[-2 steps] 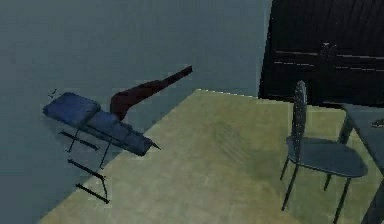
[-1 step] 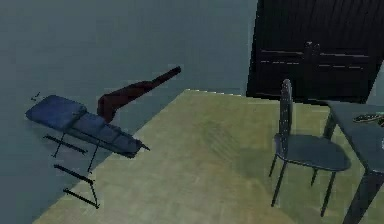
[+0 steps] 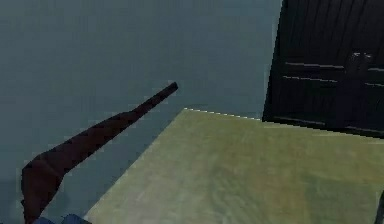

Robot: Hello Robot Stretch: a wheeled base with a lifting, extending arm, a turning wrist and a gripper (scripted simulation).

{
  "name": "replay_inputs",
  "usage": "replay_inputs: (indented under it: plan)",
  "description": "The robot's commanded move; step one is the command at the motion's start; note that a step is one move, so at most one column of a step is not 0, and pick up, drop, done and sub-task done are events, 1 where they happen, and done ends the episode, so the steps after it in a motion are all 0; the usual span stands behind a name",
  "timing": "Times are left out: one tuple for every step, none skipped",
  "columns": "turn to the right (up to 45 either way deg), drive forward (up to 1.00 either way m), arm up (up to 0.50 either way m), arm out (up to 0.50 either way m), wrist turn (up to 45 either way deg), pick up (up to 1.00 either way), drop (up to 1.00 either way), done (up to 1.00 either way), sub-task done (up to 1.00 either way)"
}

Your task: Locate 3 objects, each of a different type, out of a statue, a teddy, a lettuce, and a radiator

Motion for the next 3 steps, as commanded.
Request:
replay_inputs:
  plan:
    - [3.0,0.00,0.00,0.00,0.0,0.00,0.00,0.00,0.00]
    - [0.0,0.30,0.00,0.00,0.0,0.00,0.00,0.00,0.00]
    - [15.0,0.00,0.00,0.00,0.0,0.00,0.00,0.00,0.00]
